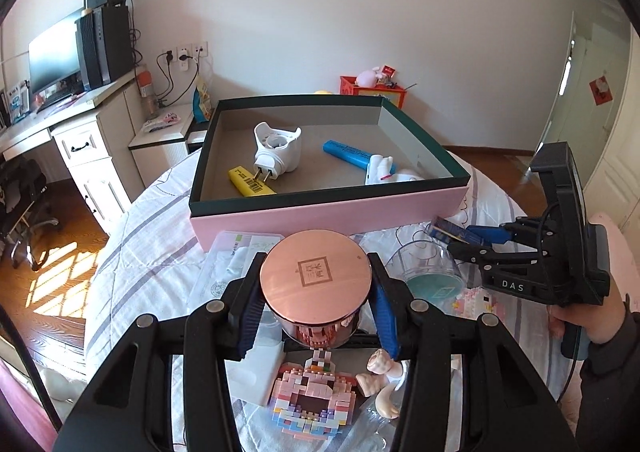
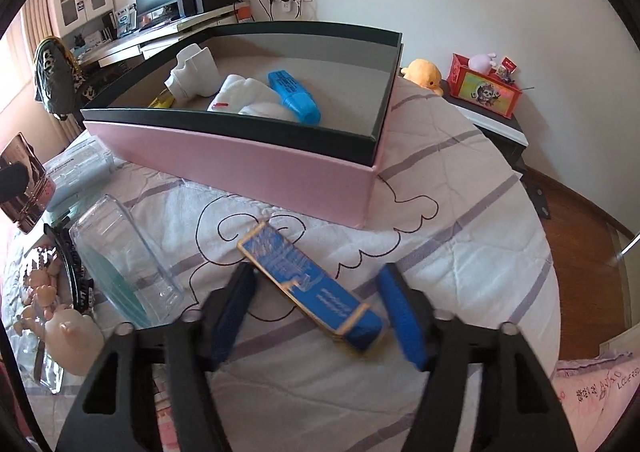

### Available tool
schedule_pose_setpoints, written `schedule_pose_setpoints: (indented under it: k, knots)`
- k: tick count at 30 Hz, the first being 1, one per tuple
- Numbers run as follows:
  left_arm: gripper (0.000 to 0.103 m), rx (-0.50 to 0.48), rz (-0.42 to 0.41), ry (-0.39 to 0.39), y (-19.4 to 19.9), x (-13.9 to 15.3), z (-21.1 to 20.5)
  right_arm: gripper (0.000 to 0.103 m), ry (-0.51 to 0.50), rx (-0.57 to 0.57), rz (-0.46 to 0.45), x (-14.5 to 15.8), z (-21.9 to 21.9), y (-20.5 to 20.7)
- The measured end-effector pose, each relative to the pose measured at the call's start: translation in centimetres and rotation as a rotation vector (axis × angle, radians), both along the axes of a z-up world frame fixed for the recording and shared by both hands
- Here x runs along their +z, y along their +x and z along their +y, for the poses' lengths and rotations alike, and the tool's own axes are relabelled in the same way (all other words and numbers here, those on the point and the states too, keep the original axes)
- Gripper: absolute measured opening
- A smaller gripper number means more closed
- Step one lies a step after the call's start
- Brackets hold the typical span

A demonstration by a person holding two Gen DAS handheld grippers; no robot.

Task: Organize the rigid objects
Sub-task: 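Grasp the rose-gold round jar with the left tool while the right tool grasps the blue-and-gold box, then lower the rose-gold jar and blue-and-gold box into the pink box and open both tools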

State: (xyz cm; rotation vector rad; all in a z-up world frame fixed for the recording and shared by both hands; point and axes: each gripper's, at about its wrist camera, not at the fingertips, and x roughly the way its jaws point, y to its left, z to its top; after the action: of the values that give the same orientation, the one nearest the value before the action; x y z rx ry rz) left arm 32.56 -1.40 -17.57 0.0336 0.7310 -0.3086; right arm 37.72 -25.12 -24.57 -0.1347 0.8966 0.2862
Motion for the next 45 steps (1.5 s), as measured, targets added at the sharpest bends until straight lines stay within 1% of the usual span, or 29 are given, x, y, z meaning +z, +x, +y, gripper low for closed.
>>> schedule_pose_setpoints:
  k: [3,5,10,14,16,19,21,24,28,33,36,38,40,41,42,43,44,45]
  knots:
    - [0.048,-0.009,-0.003,0.004,-0.1,0.1,-0.3,0.021,0.003,0.016,-0.003,0.1,0.4,-0.7]
    - [0.048,-0.018,-0.007,0.007,-0.2,0.3,-0.5,0.021,-0.002,0.010,-0.021,0.3,0.7,-1.4]
    - [0.048,-0.032,-0.024,-0.001,-0.3,1.2,-0.7,0.021,0.040,0.010,-0.080,1.8,1.2,-3.2]
    - [0.048,-0.041,-0.057,0.024,0.4,2.5,-1.2,0.021,0.069,0.015,-0.137,4.4,1.6,-3.7]
    - [0.048,-0.047,-0.072,0.033,1.3,3.2,-1.6,0.021,0.087,0.017,-0.173,6.0,1.8,-3.3]
    - [0.048,-0.045,-0.086,0.052,3.4,4.0,-2.3,0.021,0.085,0.009,-0.203,7.8,2.2,-1.4]
    - [0.048,-0.051,-0.084,0.059,5.4,4.4,-2.9,0.021,0.085,-0.002,-0.215,8.4,2.3,0.2]
    - [0.048,-0.055,-0.056,0.077,9.0,4.2,-4.1,0.021,0.106,-0.013,-0.198,8.5,2.2,3.3]
    - [0.048,-0.051,-0.007,0.112,13.7,2.9,-5.6,0.021,0.089,-0.039,-0.168,7.7,2.2,7.6]
    - [0.048,-0.047,0.066,0.142,18.5,0.4,-6.8,0.021,0.102,-0.077,-0.097,5.7,1.4,12.3]
    - [0.048,-0.034,0.086,0.165,20.0,-0.8,-7.3,0.021,0.095,-0.092,-0.060,4.4,1.1,14.0]
    - [0.048,-0.030,0.077,0.174,20.3,-1.3,-7.5,0.021,0.102,-0.093,-0.062,4.0,1.0,14.3]
    - [0.049,-0.024,0.069,0.180,20.1,-1.4,-7.6,0.023,0.109,-0.097,-0.065,4.1,1.0,14.3]
    - [0.049,-0.021,0.059,0.176,19.8,-1.3,-7.6,0.030,0.111,-0.100,-0.072,4.1,1.0,14.2]
    - [0.052,-0.014,0.047,0.172,19.4,-1.1,-7.5,0.042,0.117,-0.101,-0.079,4.2,1.0,14.0]
    - [0.055,-0.015,0.038,0.163,18.8,-0.8,-7.3,0.046,0.127,-0.098,-0.083,4.5,1.1,13.7]
    - [0.064,-0.020,0.027,0.153,18.2,-0.3,-7.2,0.052,0.134,-0.100,-0.088,4.7,1.1,13.3]
    - [0.070,-0.010,0.004,0.151,17.4,0.2,-6.9,0.060,0.130,-0.107,-0.098,5.2,1.2,12.7]
